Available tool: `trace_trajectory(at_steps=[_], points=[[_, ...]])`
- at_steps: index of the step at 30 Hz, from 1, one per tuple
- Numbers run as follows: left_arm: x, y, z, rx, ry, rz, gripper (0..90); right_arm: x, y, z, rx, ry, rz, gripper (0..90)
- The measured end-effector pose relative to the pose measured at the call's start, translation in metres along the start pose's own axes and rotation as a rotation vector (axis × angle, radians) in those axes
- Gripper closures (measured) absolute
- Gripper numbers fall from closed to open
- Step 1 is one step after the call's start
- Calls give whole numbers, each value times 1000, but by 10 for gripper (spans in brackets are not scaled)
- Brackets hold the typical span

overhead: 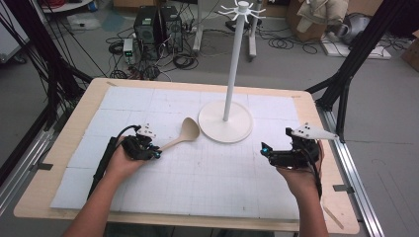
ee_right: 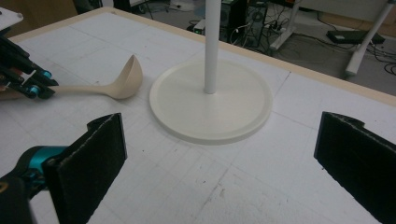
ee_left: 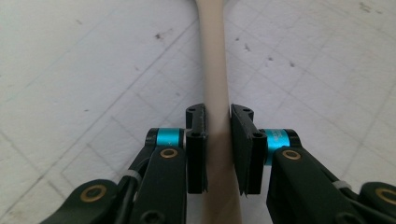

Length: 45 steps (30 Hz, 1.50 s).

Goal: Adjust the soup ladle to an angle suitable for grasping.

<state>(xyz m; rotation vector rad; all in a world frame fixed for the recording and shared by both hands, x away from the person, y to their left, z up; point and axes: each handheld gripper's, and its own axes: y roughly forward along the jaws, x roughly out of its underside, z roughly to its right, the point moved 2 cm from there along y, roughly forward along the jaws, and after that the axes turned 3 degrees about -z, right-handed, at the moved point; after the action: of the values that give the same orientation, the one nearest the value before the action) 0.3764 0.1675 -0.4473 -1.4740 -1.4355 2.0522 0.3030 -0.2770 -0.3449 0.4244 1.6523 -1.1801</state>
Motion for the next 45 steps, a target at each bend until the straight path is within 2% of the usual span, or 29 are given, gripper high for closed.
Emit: trace_trajectory(at_steps=[1, 2, 3, 4, 7, 12, 13, 16, 18, 20, 24, 32, 33, 41, 44, 45], points=[[0, 1, 4, 27, 33, 11, 764, 0, -1, 0, 1, -3, 2, 13], [0, 1, 4, 27, 33, 11, 764, 0, -1, 0, 1, -3, 3, 13], [-1, 2, 9, 45, 59, 6, 764, 0, -1, -1, 2, -2, 1, 13], [-1, 2, 9, 45, 59, 6, 764, 0, -1, -1, 2, -2, 1, 13], [-5, 6, 18, 71, 101, 3, 764, -1, -2, -2, 2, -2, 2, 13], [-11, 11, 27, 90, 129, 8, 764, -1, -2, -3, 2, -4, -1, 13], [-14, 13, 31, 92, 152, 6, 764, 0, -3, -3, 6, -8, 0, 13], [-16, 15, 34, 95, 161, 13, 764, 1, -5, -3, 8, -3, -3, 13], [-18, 18, 39, 126, 186, 20, 764, 3, -8, -4, 13, -4, -7, 13], [-20, 19, 43, 135, 212, 23, 764, 4, -10, -4, 20, 1, -13, 13], [-23, 23, 50, 157, 223, 35, 764, 5, -13, -3, 28, 2, -12, 13], [-46, 38, 68, 201, 300, 25, 764, 5, -15, -5, 34, 0, -20, 13], [-50, 43, 70, 215, 304, 34, 764, 6, -16, -5, 34, -3, -20, 13], [-65, 55, 76, 242, 331, 38, 763, 10, -19, -1, 46, 2, -28, 13], [-66, 55, 74, 254, 321, 35, 761, 11, -20, 0, 47, 5, -29, 13], [-65, 56, 72, 271, 312, 44, 757, 11, -20, 1, 50, 6, -29, 13]])
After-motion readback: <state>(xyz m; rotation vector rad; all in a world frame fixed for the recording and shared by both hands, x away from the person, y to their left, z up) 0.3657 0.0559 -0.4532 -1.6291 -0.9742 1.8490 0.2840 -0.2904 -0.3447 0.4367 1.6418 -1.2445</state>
